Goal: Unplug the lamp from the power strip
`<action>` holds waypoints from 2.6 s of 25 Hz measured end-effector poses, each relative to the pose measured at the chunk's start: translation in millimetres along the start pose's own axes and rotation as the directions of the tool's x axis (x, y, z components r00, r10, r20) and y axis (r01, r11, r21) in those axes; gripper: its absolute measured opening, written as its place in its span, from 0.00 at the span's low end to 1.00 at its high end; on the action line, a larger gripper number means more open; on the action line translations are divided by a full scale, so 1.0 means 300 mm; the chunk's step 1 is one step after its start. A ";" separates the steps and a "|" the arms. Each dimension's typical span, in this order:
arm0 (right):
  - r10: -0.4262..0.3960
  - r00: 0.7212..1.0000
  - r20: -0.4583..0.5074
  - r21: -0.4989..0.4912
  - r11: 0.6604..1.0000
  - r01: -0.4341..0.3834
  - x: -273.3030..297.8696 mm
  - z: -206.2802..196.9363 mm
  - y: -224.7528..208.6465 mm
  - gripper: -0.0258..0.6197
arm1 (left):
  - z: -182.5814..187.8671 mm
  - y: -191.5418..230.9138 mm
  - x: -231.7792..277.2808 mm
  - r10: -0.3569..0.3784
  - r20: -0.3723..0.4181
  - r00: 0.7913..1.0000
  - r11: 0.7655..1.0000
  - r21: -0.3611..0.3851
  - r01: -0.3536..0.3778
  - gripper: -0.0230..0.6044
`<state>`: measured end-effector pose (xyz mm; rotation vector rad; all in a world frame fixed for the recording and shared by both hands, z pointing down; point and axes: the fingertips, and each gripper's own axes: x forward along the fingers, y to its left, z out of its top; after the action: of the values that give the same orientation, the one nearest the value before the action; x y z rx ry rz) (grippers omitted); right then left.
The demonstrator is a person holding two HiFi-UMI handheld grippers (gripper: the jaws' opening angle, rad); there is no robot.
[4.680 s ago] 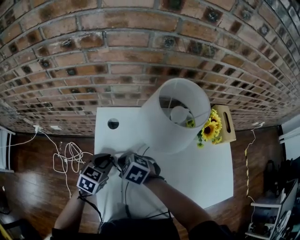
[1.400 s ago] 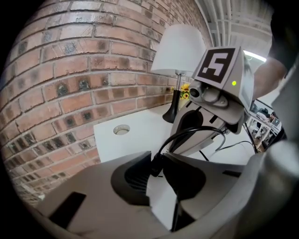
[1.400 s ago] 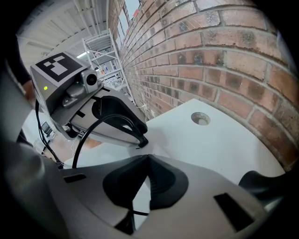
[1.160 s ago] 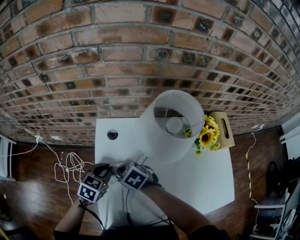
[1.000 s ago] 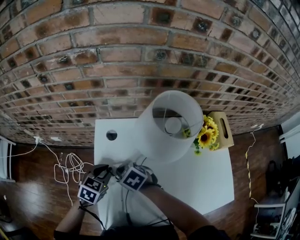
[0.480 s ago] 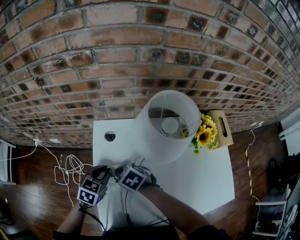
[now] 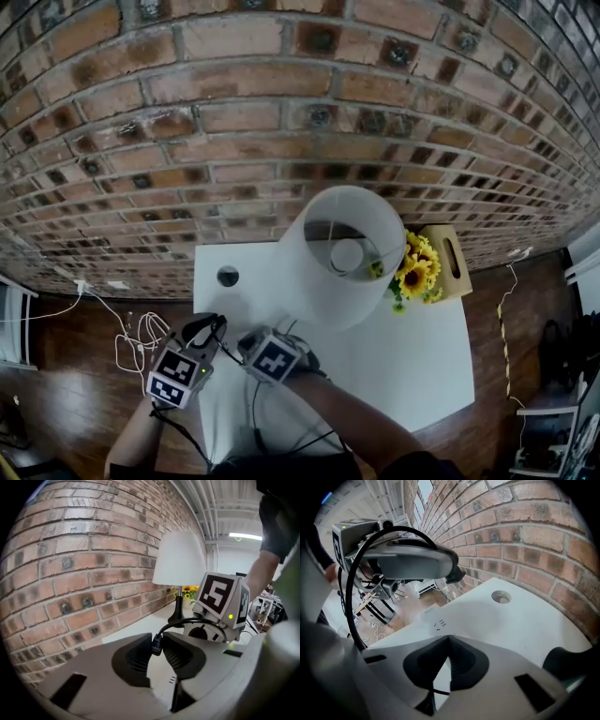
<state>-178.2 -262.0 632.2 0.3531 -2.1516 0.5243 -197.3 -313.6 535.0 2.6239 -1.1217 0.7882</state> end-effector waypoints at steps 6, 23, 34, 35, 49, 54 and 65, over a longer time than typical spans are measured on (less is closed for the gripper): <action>-0.004 1.000 0.007 0.005 1.000 0.004 0.000 0.004 -0.002 0.04 | 0.010 0.026 -0.007 0.045 0.007 0.999 0.999 0.015 -0.045 0.18; -0.043 0.997 0.063 -0.006 0.999 0.044 0.004 0.021 0.009 0.04 | 0.068 0.151 0.132 0.081 -0.002 0.997 0.994 0.071 -0.080 0.18; -0.029 0.995 0.097 -0.016 0.999 0.030 0.012 0.024 0.015 0.04 | 0.006 0.232 0.274 0.083 -0.066 0.994 0.991 0.107 -0.075 0.18; -0.030 0.995 0.099 -0.016 0.999 0.032 0.011 0.024 0.015 0.04 | -0.002 0.238 0.292 0.079 -0.075 0.994 0.991 0.113 -0.070 0.19; 0.009 0.993 0.114 0.008 1.000 -0.010 0.001 0.020 0.023 0.04 | -0.131 0.286 0.450 0.041 -0.171 0.984 0.995 0.101 -0.024 0.18; 0.023 0.992 0.122 0.018 1.000 -0.025 0.008 0.018 0.025 0.04 | -0.179 0.272 0.481 0.011 -0.225 0.974 0.995 0.095 0.011 0.19; 0.034 0.990 0.139 0.039 0.998 -0.039 0.002 0.022 0.026 0.04 | -0.192 0.244 0.469 -0.029 -0.300 0.953 0.994 0.095 0.060 0.28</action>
<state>-186.3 -258.4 627.3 0.3839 -2.2876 0.5814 -191.7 -431.0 656.3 2.4861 -0.9577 1.2141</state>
